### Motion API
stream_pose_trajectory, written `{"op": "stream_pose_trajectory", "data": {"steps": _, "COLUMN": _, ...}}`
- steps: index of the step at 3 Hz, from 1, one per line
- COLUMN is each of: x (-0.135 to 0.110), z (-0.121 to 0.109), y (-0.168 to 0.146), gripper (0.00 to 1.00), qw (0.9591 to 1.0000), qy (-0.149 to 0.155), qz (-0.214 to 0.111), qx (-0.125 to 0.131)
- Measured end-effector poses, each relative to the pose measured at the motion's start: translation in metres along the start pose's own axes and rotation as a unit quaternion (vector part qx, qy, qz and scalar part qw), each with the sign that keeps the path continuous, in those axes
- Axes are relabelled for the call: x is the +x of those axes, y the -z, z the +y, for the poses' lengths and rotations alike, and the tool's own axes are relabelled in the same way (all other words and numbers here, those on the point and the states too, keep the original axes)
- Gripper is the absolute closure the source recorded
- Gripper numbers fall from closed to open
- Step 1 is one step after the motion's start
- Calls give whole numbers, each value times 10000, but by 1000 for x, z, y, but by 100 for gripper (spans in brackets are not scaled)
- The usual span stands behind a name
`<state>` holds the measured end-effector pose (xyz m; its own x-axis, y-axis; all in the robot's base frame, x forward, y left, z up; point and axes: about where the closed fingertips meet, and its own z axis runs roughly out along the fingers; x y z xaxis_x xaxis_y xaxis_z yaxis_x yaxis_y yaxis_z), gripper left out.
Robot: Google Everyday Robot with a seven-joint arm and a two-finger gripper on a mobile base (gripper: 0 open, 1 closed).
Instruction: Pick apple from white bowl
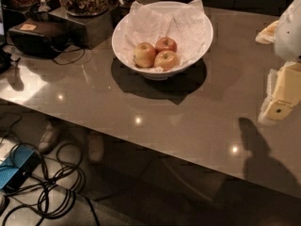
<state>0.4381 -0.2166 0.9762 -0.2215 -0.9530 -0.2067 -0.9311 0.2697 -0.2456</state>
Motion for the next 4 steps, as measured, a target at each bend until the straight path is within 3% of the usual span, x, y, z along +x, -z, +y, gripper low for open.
{"op": "stream_pose_trajectory", "data": {"steps": 2, "x": -6, "z": -6, "y": 2, "gripper": 0, "qw": 9999, "qy": -131, "qz": -56, "qx": 16}}
{"op": "stream_pose_trajectory", "data": {"steps": 4, "x": -48, "z": -44, "y": -12, "gripper": 0, "qw": 9979, "qy": -550, "qz": 21, "qx": -339}}
